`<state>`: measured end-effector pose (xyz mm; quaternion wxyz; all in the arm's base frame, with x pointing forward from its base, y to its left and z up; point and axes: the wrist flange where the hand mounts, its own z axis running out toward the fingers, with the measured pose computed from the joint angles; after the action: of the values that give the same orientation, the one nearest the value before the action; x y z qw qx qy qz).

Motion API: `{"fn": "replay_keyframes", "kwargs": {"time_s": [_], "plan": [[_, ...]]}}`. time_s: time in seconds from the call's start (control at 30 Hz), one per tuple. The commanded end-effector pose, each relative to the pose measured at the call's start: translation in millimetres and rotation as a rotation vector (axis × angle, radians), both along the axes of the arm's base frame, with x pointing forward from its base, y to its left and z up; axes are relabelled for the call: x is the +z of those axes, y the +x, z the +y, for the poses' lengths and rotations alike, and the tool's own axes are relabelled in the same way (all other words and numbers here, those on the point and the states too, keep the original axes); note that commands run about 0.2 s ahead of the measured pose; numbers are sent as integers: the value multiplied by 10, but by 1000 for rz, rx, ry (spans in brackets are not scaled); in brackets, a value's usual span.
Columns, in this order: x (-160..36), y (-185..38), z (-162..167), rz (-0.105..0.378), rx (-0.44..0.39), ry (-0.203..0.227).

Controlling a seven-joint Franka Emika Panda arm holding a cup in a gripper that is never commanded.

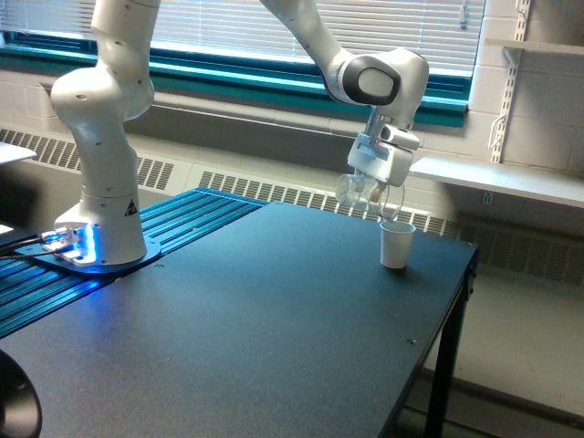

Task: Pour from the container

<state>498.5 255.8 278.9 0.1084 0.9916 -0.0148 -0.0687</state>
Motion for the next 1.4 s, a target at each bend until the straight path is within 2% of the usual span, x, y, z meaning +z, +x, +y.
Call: {"fn": "replay_keyframes", "kwargs": {"time_s": [0.03,0.53,1.23,1.4], "plan": [[1,12,-25,10,8,-11],[-29,-7,-105,26,10,-50],[10,1,-47,17,26,-42],[23,7,-12,8,17,-20]]}}
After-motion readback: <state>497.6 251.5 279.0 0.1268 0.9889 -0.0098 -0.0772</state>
